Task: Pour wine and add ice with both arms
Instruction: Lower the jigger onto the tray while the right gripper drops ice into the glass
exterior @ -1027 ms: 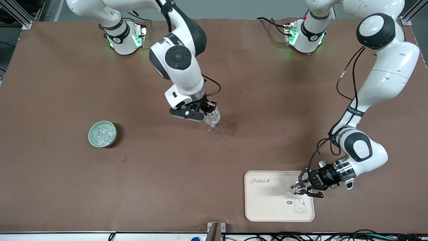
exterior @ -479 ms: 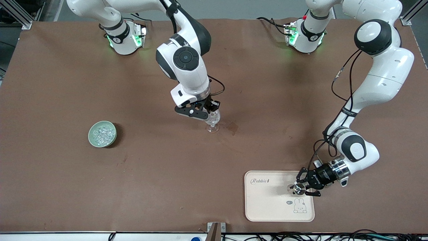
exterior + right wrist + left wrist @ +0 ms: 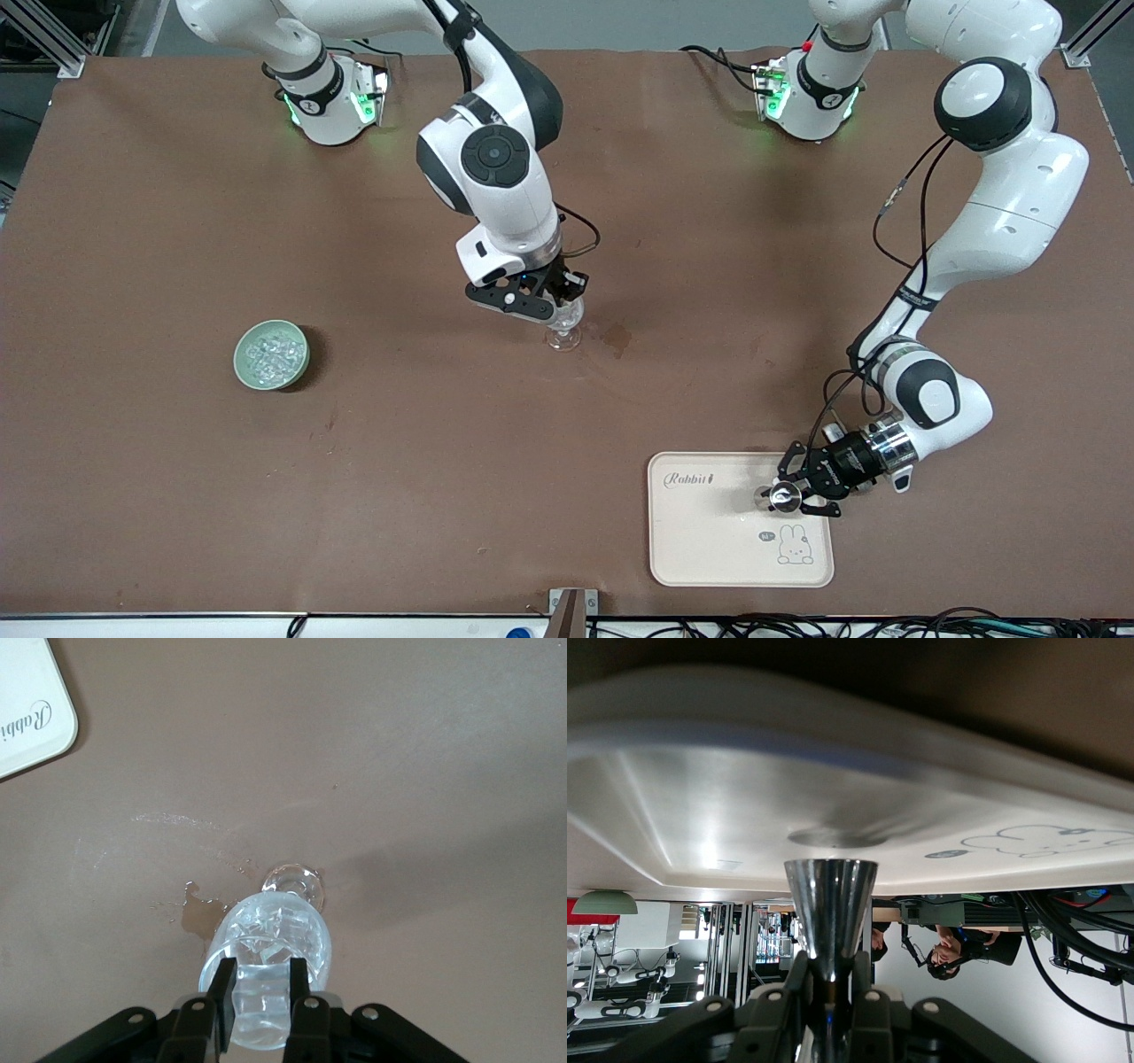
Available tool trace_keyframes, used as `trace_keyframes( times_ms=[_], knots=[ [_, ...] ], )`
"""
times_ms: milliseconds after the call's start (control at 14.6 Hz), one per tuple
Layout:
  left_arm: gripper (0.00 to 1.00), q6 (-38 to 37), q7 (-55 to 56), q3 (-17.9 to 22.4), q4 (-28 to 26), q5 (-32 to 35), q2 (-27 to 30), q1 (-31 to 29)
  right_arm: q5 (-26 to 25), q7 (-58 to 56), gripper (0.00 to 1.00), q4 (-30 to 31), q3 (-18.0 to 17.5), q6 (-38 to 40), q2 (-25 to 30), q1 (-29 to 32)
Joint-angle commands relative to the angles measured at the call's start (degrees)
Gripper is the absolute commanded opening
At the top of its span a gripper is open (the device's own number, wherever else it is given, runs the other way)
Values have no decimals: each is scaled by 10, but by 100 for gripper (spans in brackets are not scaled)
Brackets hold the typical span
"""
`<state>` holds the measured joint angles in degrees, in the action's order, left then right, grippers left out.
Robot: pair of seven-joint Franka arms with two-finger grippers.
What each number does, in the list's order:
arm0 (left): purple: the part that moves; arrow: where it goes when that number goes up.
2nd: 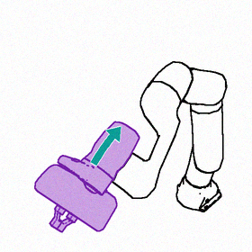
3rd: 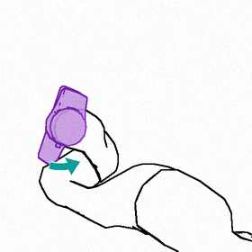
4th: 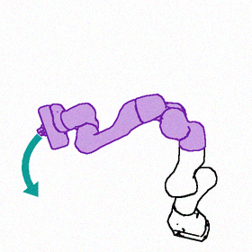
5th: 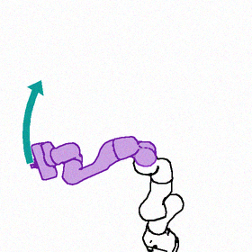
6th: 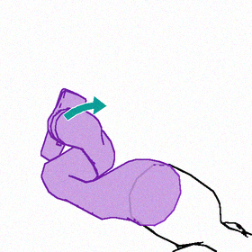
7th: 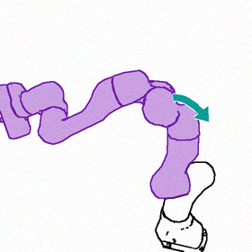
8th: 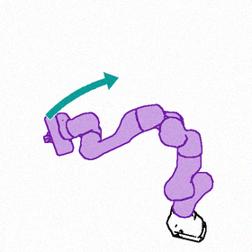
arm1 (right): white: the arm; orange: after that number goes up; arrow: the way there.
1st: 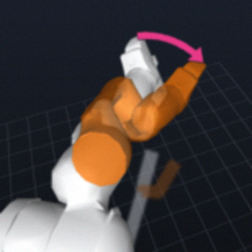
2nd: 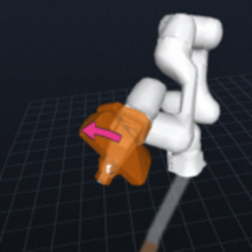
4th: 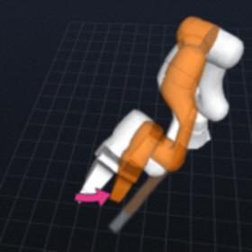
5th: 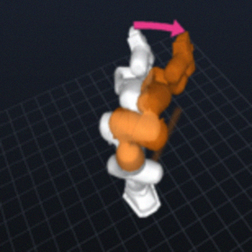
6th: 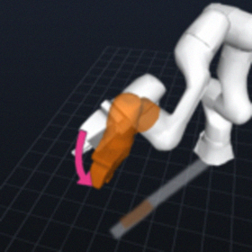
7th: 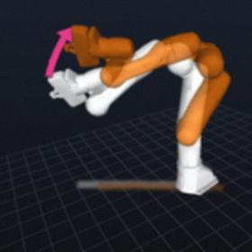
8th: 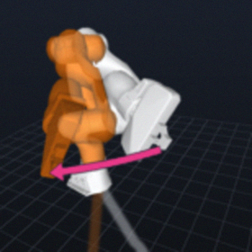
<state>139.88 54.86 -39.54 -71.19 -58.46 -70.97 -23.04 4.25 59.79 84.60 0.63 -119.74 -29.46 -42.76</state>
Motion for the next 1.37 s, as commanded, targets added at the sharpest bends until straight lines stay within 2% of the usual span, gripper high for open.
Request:
trace_keyframes(
  times_ms=[0, 137, 205, 274, 342, 548, 616, 685, 753, 958, 1164, 1301],
  knots=[
    [14, 10, -26, 2, 16, -17, -9, 11, -6, 15, 11, -12, 5, -7, -9, -14],
    [16, 14, -27, 2, 16, -17, -9, 14, -6, 15, 16, -12, 5, -7, -10, -15],
    [17, 14, -27, 2, 16, -17, -10, 14, -6, 15, 28, -12, 5, -7, -10, -16],
    [25, 14, -27, 2, 15, -17, -9, 14, -6, 16, 58, -12, 5, -7, -10, -16],
    [36, 14, -27, 3, 14, -17, -9, 13, -6, 16, 100, -12, 5, -7, -10, -16],
    [59, 14, -26, 15, 11, -17, -7, 12, -7, 9, 100, -13, 6, -2, -9, -15],
    [71, 14, -22, 17, 11, -17, -5, 12, -7, 9, 100, -13, 6, -1, -8, -14],
    [89, 14, -20, 19, 10, -17, -1, 13, -7, 7, 100, -13, 6, 0, -4, -12],
    [100, 14, -19, 24, 8, -9, 8, 12, -7, 5, 100, -14, 8, 1, -1, -9],
    [100, 7, -17, 33, -31, 10, 55, -11, -34, 2, 100, -9, 9, 17, 29, 19],
    [100, -1, -12, 34, -79, 102, 108, -32, -59, -54, 100, -8, 9, 78, 75, 78],
    [100, -47, 21, 34, -84, 153, 131, -52, -59, -115, 100, -4, 9, 105, 108, 135]
  ],
)
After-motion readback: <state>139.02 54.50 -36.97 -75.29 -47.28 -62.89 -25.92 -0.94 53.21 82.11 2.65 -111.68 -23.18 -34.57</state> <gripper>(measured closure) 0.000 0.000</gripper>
